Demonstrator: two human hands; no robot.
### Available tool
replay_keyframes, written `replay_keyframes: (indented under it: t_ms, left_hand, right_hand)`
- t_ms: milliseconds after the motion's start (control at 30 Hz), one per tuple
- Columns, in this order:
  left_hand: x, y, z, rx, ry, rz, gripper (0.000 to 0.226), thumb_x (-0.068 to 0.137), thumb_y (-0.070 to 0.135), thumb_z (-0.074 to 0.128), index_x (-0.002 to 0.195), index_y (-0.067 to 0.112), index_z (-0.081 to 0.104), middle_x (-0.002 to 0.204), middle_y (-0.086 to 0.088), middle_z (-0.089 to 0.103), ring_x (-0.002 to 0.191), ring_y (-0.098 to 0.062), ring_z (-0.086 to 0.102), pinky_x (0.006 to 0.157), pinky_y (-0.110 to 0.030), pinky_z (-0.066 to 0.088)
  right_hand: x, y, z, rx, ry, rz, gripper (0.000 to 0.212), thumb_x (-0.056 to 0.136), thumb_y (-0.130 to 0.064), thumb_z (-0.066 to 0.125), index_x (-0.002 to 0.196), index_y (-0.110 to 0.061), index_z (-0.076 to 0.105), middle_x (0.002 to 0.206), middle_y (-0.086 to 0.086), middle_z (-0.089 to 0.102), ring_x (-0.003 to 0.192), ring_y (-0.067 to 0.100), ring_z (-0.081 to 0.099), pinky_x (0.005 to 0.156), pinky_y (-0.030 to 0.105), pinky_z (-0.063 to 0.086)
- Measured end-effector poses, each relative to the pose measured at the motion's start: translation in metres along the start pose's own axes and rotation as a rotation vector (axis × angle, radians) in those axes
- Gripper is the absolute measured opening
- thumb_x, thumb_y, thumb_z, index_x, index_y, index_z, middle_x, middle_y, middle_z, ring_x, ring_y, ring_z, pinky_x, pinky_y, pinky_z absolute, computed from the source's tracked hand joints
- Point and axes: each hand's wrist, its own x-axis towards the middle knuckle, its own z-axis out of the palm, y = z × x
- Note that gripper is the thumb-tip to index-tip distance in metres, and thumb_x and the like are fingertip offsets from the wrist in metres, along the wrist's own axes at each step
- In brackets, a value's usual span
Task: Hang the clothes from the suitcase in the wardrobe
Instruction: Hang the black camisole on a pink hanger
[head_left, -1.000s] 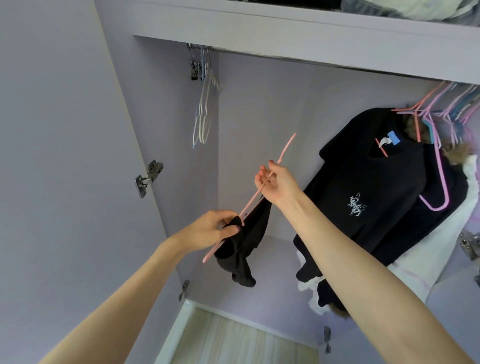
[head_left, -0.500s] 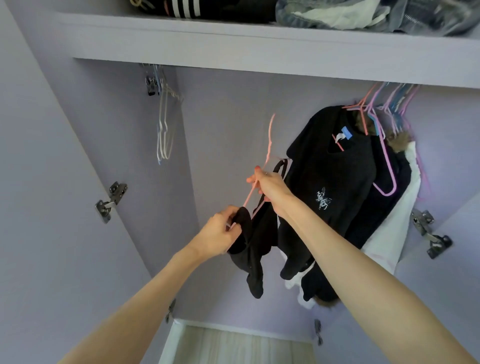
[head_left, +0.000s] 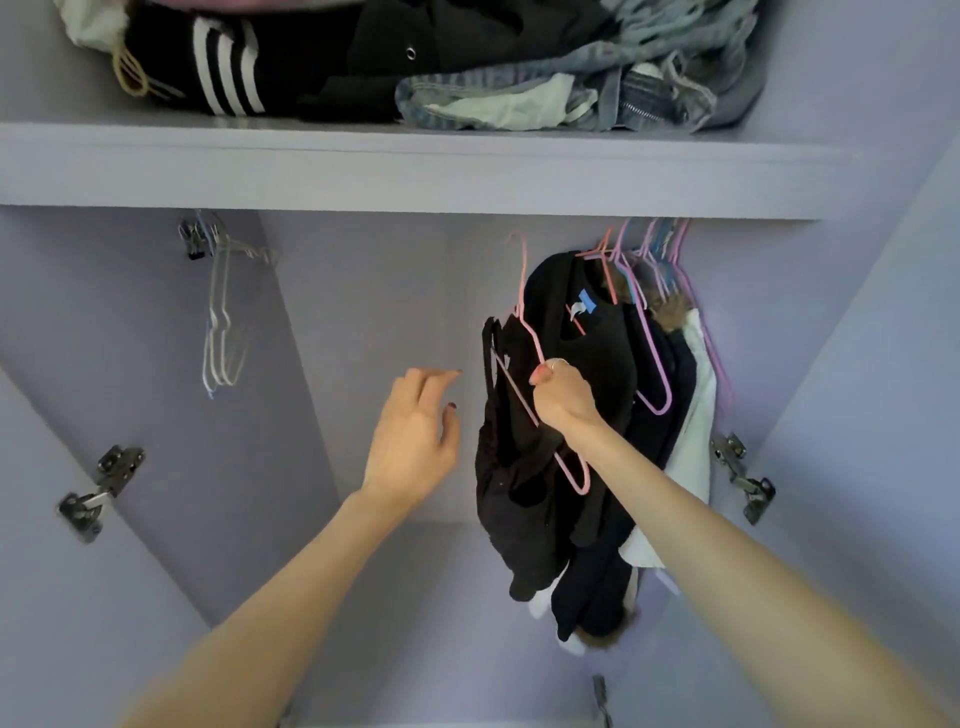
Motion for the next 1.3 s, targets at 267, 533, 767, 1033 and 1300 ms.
replay_keyframes:
  t_ms: [267,533,767,1033,1300]
  left_hand:
    - [0.101,0.025,-0.03,0.481,0.331,0.237,0.073,0.074,-0.001,0.047,0.143,0.011,0.028,0.147,-0.021,0.029,0.136,-0.04,0.022,0.111,-0.057,0.019]
    - [0.132,0.014,-0.015,0.588,0.296,0.191,0.094,0.069,0.002,0.055,0.149,0.015,0.008,0.155,-0.021,0.004,0.141,-0.045,-0.002,0.112,-0.062,0.004]
    - [0.139,0.011,-0.005,0.615,0.331,0.176,0.105,0.065,0.009,0.056,0.148,0.017,-0.008,0.154,-0.017,-0.003,0.14,-0.044,-0.006,0.111,-0.055,-0.01]
    - [0.139,0.012,-0.005,0.621,0.328,0.153,0.104,0.064,0.011,0.053,0.148,0.015,-0.009,0.154,-0.02,-0.001,0.14,-0.045,-0.004,0.112,-0.056,-0.009]
    - [0.131,0.026,-0.006,0.625,0.277,0.074,0.095,0.068,0.005,0.05,0.149,0.013,0.002,0.154,-0.024,0.002,0.141,-0.046,-0.001,0.113,-0.058,0.002]
  right_hand:
    - [0.055,-0.002,-0.057,-0.083,0.225,-0.079,0.034,0.099,-0.015,0.033,0.126,-0.009,0.054,0.121,0.013,0.06,0.11,0.032,0.056,0.077,0.029,0.04]
    - [0.105,-0.014,-0.073,-0.097,0.277,-0.064,0.032,0.1,-0.018,0.039,0.118,-0.001,0.059,0.118,0.019,0.061,0.11,0.034,0.057,0.083,0.035,0.046]
    - [0.137,-0.007,-0.073,-0.011,0.241,0.078,0.032,0.098,-0.016,0.044,0.121,0.002,0.055,0.125,0.02,0.057,0.113,0.035,0.056,0.088,0.036,0.046]
    - [0.135,0.01,-0.076,0.06,0.286,0.146,0.036,0.098,-0.02,0.044,0.124,0.005,0.051,0.124,0.023,0.056,0.112,0.037,0.056,0.087,0.04,0.047]
    - [0.11,0.027,-0.071,-0.007,0.21,0.021,0.03,0.098,-0.011,0.038,0.122,-0.002,0.053,0.122,0.018,0.057,0.111,0.034,0.055,0.088,0.036,0.044]
